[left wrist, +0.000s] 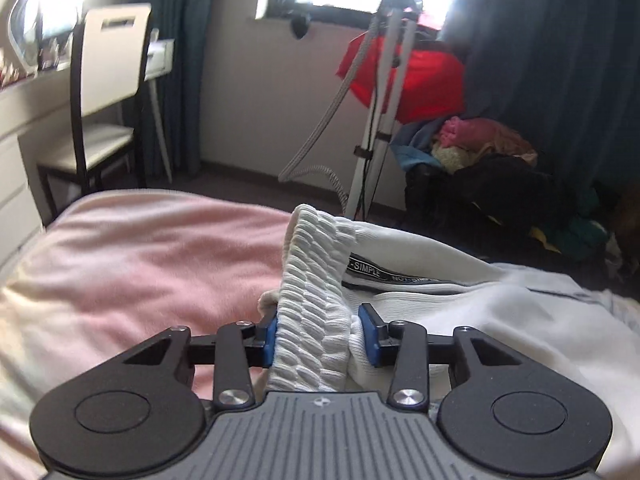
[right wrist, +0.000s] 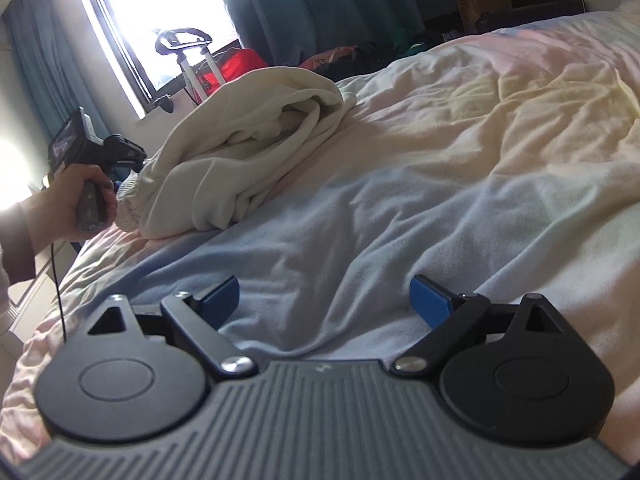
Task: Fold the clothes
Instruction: 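Grasp the ribbed ankle cuff with the left tool and lift it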
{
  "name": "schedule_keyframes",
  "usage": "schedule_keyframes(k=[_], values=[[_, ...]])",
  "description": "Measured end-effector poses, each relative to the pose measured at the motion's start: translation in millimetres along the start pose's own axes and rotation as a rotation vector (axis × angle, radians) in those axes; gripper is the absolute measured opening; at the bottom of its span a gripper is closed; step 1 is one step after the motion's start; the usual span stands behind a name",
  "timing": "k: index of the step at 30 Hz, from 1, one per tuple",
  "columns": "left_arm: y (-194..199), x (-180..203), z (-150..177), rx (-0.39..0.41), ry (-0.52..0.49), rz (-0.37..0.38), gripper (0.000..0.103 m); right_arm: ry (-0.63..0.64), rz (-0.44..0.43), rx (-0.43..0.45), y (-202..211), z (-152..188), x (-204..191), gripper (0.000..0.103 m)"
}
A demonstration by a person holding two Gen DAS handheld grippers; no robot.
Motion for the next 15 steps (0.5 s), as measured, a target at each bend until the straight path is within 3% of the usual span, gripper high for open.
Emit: schedule_keyframes(k=[3, 10, 12, 15], values=[[48, 13, 12, 0.084, -0.146, 0.019, 0.029, 0.049, -0.017, 0.053, 12, -9, -15, 0.094], [221, 19, 56, 0.271, -0.291, 0.142, 0.025, 0.143, 0.000, 0.140, 43, -18, -35, 0.094], [269, 16, 78, 0.298, -0.332, 0.188, 0.025, 0.155, -0.007, 0.170, 55, -21, -40, 0.094], [335, 6, 123, 0.269, -0.380, 0.271, 0.025, 0.189, -0.023, 0.206, 77, -25, -51, 0.094]])
Point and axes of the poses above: each gripper's, at about its wrist camera, not at the fingertips, and y roughly against the way its jaws point, x to its right, z to its underside, the point moved 8 cm from there along -y, roughly the way its jaws point, and after that the axes turned 10 degrees about y, right-handed, at the moved point
